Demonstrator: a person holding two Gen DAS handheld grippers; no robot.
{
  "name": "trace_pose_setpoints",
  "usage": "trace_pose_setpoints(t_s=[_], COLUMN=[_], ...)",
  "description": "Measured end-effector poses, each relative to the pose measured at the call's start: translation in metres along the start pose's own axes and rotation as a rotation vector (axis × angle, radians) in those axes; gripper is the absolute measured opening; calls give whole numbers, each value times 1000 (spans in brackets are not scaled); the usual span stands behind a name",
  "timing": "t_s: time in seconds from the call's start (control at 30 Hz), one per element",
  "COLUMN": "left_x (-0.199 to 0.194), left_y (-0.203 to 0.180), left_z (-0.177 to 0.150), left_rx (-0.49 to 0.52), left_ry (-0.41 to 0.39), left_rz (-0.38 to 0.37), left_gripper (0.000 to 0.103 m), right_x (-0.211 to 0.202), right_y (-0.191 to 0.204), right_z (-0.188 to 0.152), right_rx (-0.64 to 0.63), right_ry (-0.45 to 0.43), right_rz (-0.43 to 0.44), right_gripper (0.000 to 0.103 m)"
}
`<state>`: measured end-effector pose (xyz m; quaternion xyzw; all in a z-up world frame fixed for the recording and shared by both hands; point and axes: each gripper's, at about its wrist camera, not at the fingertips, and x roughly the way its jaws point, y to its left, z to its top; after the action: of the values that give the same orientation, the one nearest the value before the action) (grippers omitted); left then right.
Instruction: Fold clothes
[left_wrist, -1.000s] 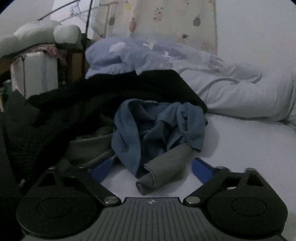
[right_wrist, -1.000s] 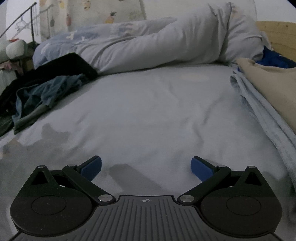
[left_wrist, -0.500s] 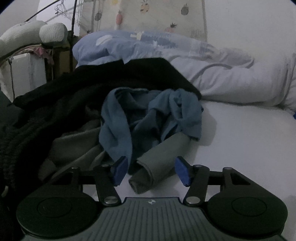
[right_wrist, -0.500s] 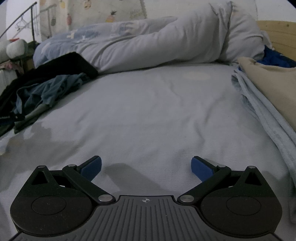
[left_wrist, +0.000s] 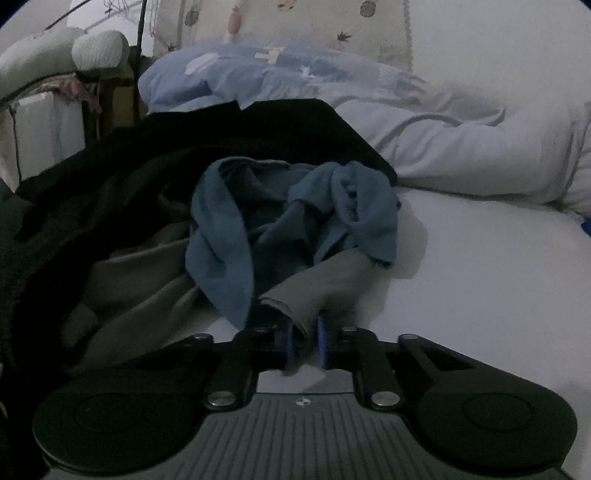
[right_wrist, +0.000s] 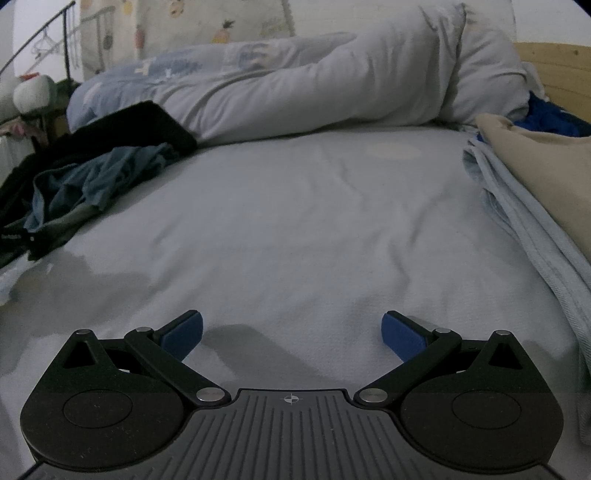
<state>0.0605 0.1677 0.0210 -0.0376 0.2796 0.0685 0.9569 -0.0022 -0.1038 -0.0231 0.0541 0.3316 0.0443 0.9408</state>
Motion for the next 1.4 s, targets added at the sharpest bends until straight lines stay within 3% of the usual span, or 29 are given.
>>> trace_pose_setpoints(t_s=[0.1,0.27,0.5,0.63,0.8,0.87,0.97,1.0,1.03,1.2,1.4], left_x=[-6,-22,-26,-25,-17,-19,-18,-18,-16,9,39], left_y=[-8,-34,-64,-78,-58,-41,-18,-12,-7,-1,7], left_z=[2,4,-2,-6,-2,6,18,21,25,40,57], left_rx=[12,77,165,229,153,95,21,-2,-13,16,53], left_ry=[-28,-110,-108,-66,-74,-116,-173,-188,-198,-209,-216], left_rz=[-42,-217,-319,-381,-245,-168,-31,14,46,121,209], left_gripper=[11,10,7,5,8,20,61,82,91,98,98], right_x=[0,-1,-2,-1,-2,-2,-1,-1,0,-1,-1], right_y=[1,0,-5,-4,-4,-5,-5,-6,-6,-8,-6], right_z=[0,-1,-1,0,1,1,1,1,1,2,2], right_rx=[-6,3,30,31,36,36,40,40,41,48,46], right_ry=[2,-3,-9,-6,-5,-5,-4,-4,-3,-7,-8], right_rz=[-5,5,24,24,26,26,29,30,31,37,34], right_gripper=[103,103,103,103,103,103,103,103,103,103,103])
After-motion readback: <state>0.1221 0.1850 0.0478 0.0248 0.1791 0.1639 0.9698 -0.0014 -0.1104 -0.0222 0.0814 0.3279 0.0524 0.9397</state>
